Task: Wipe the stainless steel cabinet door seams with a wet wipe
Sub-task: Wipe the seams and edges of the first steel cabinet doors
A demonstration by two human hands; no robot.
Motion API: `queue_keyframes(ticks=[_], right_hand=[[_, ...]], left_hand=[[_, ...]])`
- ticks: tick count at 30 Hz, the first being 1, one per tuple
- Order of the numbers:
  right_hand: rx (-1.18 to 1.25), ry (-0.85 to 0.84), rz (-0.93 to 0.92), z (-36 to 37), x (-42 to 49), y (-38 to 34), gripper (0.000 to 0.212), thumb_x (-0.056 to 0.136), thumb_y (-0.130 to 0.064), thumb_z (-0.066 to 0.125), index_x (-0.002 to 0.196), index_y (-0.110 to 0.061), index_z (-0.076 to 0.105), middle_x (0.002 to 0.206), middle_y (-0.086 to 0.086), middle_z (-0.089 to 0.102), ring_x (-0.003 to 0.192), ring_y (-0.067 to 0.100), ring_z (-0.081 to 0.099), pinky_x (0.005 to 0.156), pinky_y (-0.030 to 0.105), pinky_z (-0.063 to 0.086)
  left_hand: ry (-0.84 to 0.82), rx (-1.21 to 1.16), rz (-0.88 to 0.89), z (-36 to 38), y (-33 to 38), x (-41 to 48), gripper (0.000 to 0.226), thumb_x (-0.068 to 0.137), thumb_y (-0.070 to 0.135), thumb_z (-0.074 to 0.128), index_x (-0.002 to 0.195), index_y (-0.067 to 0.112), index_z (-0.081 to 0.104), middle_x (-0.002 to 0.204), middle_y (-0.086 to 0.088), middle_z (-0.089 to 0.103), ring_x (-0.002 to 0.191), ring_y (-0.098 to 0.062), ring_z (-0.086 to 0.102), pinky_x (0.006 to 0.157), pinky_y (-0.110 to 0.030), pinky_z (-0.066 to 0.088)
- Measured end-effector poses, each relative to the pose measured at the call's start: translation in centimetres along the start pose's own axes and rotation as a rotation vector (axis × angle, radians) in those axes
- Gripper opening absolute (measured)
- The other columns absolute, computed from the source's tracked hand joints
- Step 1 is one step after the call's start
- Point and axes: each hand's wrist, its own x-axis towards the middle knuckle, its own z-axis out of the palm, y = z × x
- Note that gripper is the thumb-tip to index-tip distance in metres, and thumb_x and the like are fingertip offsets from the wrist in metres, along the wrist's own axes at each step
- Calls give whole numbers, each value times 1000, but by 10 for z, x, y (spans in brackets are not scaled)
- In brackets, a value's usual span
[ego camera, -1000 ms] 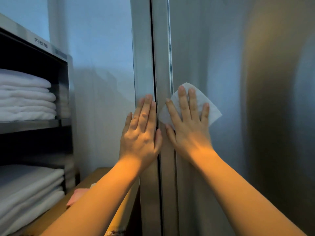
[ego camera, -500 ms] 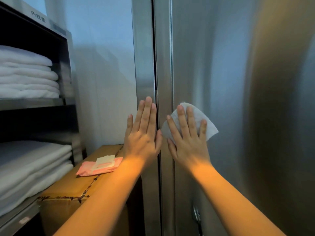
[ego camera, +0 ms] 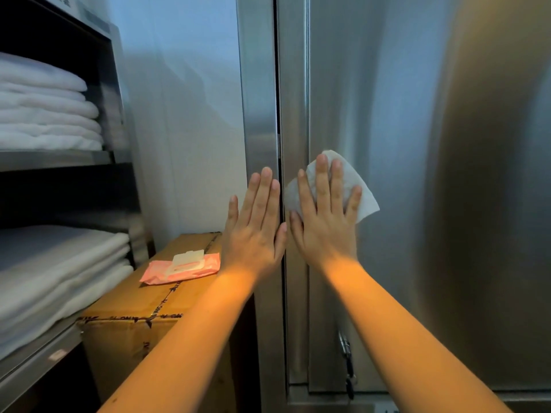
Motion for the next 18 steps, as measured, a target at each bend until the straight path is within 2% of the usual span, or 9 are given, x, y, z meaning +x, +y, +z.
queue_keyframes(ticks=[2,4,5,7,9,10,12,14,18], right_hand=[[25,0,2,4,-19,-3,56,95,-35,29,145,-11,27,151,16,5,139,34,7,108,60,14],[52,-43,4,8,-39,-6,56,97,-36,26,147,-13,17,153,14,-15,142,31,-6,110,58,7],[58,-60,10,10,-46,-7,56,97,-36,25,147,-13,13,152,12,-24,141,30,-13,110,57,4],[55,-63,21,11,-48,-8,57,97,-36,25,146,-12,10,150,11,-30,141,30,-17,110,57,3],[33,-57,-1,8,-37,-6,59,96,-36,29,147,-9,14,153,15,-18,141,31,-9,110,59,7],[21,-42,-18,6,-27,-4,60,95,-35,33,146,-8,18,153,18,-4,141,33,-1,109,60,11],[5,-20,-37,1,-6,1,59,93,-34,34,145,-7,24,151,20,16,138,34,9,106,61,13],[11,-11,-29,-2,9,3,59,93,-32,32,146,-8,24,151,19,15,139,35,11,107,61,12],[37,12,2,2,-3,-2,58,93,-32,32,146,-9,23,150,16,3,140,35,9,108,60,12]], left_hand=[[12,-2,10,0,-1,1,65,95,37,16,144,17,-20,147,7,-35,140,-12,-20,115,-39,-3],[28,-12,28,-1,-2,1,62,94,36,20,145,14,-9,149,6,-31,140,-12,-16,115,-38,-3],[38,-12,38,-2,-3,1,62,94,34,22,145,13,-4,151,5,-26,141,-13,-15,115,-38,-2],[59,-7,53,-3,-5,1,61,93,32,26,145,9,2,154,-3,-8,141,-13,-12,114,-40,2],[73,-3,59,-3,-5,1,61,93,31,27,145,7,5,152,-6,3,141,-14,-11,113,-42,6],[75,1,61,-3,-5,0,62,93,31,27,145,7,3,152,-6,0,141,-14,-11,113,-42,6],[63,9,64,0,-6,-1,65,94,33,22,146,11,-11,153,-1,-19,141,-14,-15,114,-41,1],[59,1,71,2,-7,-1,65,95,34,19,145,16,-19,150,4,-30,141,-14,-16,115,-40,-1],[88,-42,72,6,-8,-1,61,95,33,17,147,15,-11,151,5,-26,142,-14,-12,115,-41,1]])
